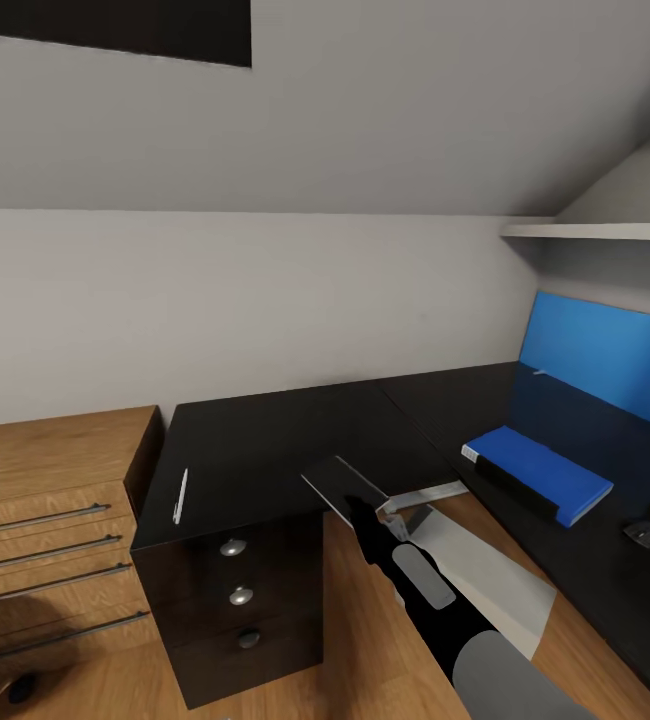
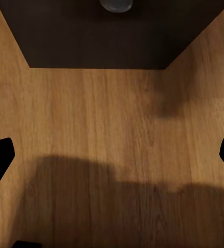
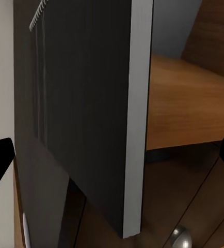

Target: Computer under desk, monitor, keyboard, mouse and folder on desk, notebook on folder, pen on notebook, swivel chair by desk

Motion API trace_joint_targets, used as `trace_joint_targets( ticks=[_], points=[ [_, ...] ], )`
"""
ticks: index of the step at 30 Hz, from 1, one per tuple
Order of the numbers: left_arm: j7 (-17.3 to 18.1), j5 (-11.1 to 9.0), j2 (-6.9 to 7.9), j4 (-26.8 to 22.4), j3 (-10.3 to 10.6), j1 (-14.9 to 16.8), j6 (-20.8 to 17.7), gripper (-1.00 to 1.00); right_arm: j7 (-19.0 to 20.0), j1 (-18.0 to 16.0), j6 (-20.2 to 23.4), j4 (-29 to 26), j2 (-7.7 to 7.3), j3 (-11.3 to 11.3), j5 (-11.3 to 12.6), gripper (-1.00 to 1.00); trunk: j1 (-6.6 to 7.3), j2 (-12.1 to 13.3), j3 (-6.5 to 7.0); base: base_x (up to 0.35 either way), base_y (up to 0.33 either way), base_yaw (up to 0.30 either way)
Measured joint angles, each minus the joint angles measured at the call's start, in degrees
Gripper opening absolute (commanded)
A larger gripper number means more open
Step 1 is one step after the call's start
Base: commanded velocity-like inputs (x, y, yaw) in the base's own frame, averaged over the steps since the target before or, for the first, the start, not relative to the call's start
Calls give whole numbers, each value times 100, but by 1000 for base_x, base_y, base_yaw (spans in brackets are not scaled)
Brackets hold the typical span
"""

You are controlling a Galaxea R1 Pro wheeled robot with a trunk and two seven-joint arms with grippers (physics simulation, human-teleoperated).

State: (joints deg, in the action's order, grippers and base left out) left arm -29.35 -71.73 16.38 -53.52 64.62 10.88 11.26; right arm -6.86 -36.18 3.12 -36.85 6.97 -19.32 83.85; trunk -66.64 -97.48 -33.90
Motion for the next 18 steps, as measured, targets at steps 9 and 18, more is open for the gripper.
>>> trace_joint_targets(
  ticks=[9, 18],
  points=[
    [-2, 0, 0, 0, 0, 0, -2, 100, 0, 0, 0, 0, 0, 0, 0, 100, 0, 0, 0, 0, -1, 0],
    [-2, 0, 0, 4, 0, 2, -2, 100, 0, 0, 0, -1, 0, 0, 0, -100, 0, 0, 0, 0, 0, 0]
  ],
)
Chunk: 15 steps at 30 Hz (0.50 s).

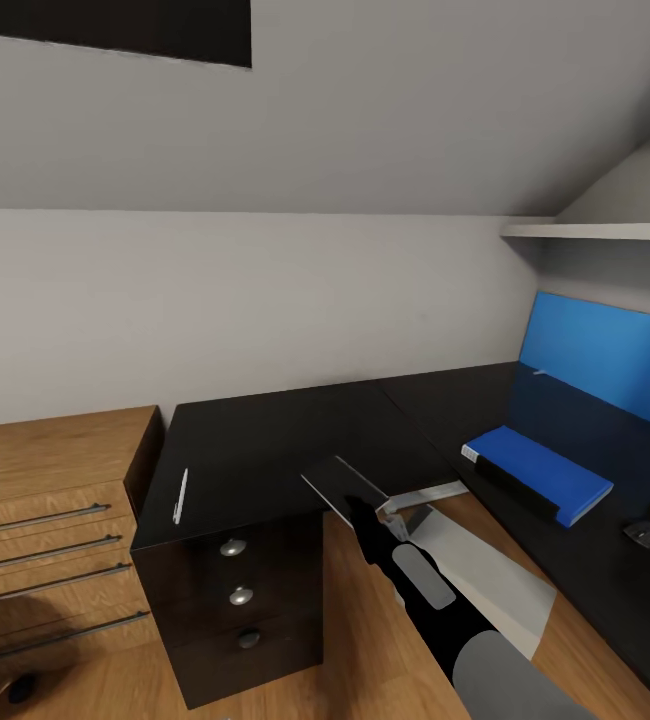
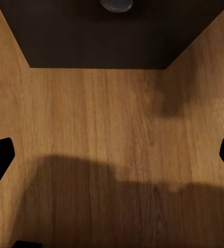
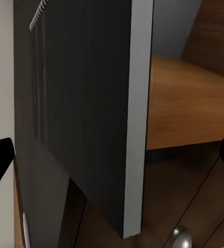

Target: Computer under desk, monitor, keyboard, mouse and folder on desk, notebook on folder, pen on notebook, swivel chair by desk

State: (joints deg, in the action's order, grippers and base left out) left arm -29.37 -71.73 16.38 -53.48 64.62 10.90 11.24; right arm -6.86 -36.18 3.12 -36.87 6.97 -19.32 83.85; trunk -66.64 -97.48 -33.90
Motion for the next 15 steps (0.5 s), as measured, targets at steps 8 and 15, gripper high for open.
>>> trace_joint_targets(
  ticks=[8, 15],
  points=[
    [6, 0, 0, 1, 0, 2, 0, 100, 1, 0, 0, -5, 0, 0, -5, -100, 0, 0, 0, 0, 0, 0],
    [9, -4, 0, 3, 0, -2, 0, 100, 10, -1, 0, -6, -7, 5, -2, -100, 0, 0, 0, 0, 0, 0]
  ],
)
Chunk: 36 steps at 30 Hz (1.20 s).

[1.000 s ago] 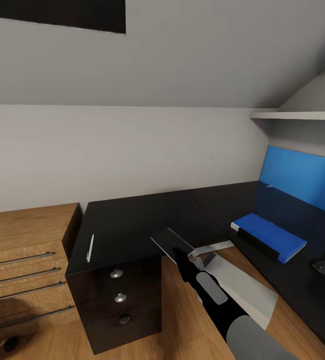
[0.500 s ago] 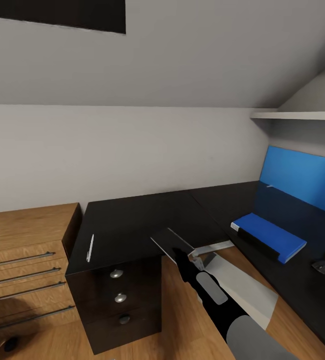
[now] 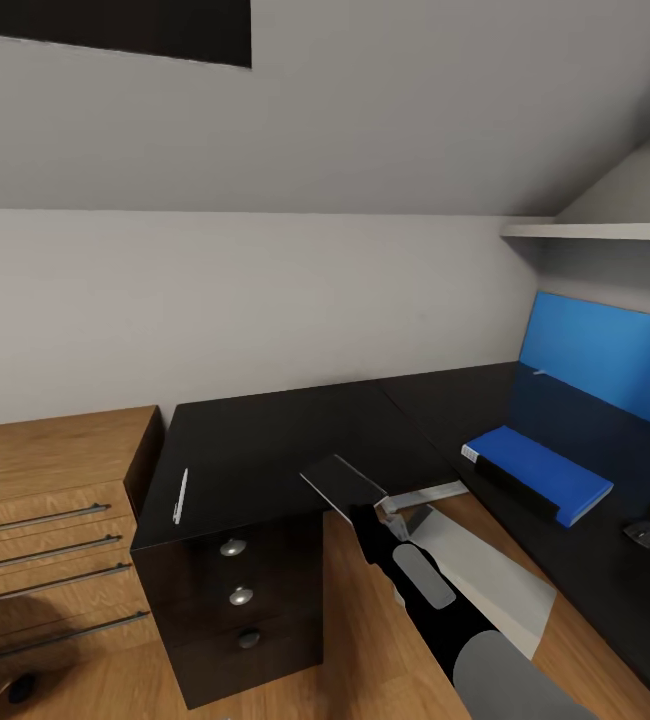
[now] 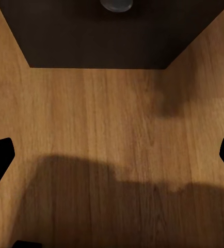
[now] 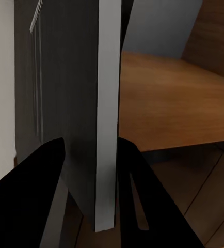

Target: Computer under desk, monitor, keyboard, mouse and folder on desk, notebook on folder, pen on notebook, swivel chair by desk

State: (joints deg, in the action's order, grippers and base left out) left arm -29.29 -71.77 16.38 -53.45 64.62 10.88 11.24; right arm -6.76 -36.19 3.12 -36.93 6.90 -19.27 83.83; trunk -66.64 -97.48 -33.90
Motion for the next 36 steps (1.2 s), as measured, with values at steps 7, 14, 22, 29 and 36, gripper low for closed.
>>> trace_joint_targets(
  ticks=[7, 14, 22, 29, 36],
  points=[
    [0, 1, 0, -1, 0, 0, 0, 100, 3, 0, 0, 0, -1, 3, -1, -100, 0, 0, 0, 0, 0, 0],
    [-5, -4, 0, 3, 0, 0, -30, 100, 67, 0, -4, -13, -9, 7, -12, -100, 153, 279, 125, 0, 0, 0],
    [7, -4, -66, 206, -4, 0, -32, 100, 215, 34, -15, -95, -32, 15, -38, -100, 329, 600, 269, 0, 0, 0],
    [10, 4, -148, 275, -12, 1, -12, 100, 217, 396, -43, -864, -89, 27, -77, -100, 483, 881, 394, 0, 0, 0],
    [0, 5, -157, 282, -12, 0, -9, 100, 168, 644, -385, -1549, -464, 57, -56, -100, 615, 1123, 503, 0, 0, 0]
  ],
)
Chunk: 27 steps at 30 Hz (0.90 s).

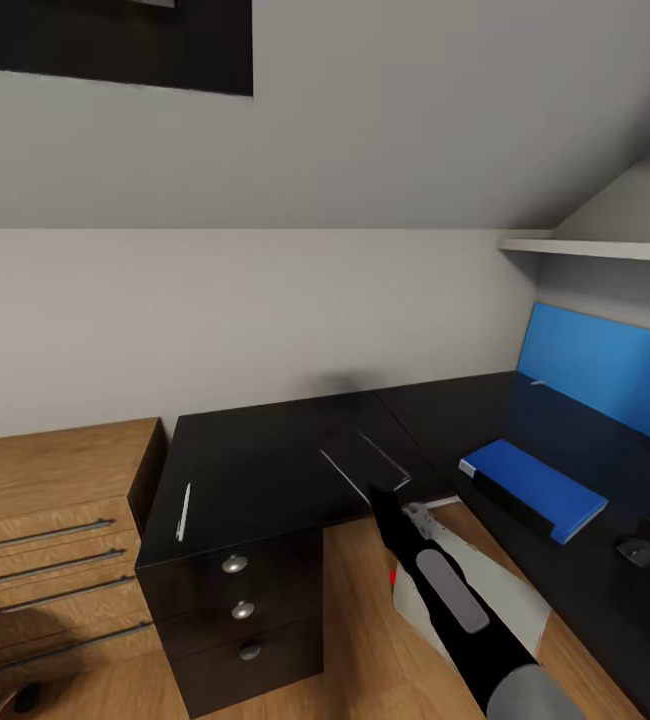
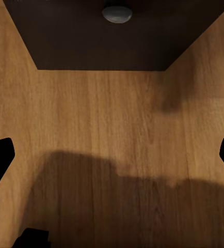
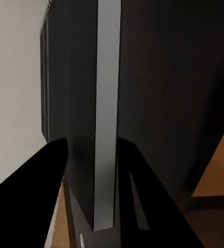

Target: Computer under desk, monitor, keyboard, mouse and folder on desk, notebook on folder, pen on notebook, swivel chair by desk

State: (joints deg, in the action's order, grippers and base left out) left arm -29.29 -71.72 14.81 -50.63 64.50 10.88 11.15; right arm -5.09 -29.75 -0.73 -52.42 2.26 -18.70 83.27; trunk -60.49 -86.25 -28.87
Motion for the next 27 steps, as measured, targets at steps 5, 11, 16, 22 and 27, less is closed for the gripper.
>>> trace_joint_targets(
  ticks=[5, 11, 16, 22, 27],
  points=[
    [-6, 0, -1, 5, 0, 0, 7, 100, -29, 36, -167, -146, -177, 250, 33, -100, 0, 0, 0, 0, 0, 0],
    [-10, 2, -9, 119, 11, -1, 9, 100, -29, 42, -187, -238, -464, 465, 54, -100, 0, 0, 0, 0, -114, 0],
    [-11, 1, -10, 141, 10, -1, 9, 100, -26, 43, -189, -255, -508, 582, 56, -100, 0, 0, 0, 0, -284, 0],
    [-15, 0, -6, 155, 8, 1, 8, 100, -17, 43, -201, -340, -574, 823, 66, -100, 0, 0, 0, 0, -135, 0],
    [-15, 0, -5, 158, 8, 2, 9, 100, -18, 43, -205, -352, -584, 1061, 68, -100, 0, 0, 1, 0, -27, -35]
  ],
)
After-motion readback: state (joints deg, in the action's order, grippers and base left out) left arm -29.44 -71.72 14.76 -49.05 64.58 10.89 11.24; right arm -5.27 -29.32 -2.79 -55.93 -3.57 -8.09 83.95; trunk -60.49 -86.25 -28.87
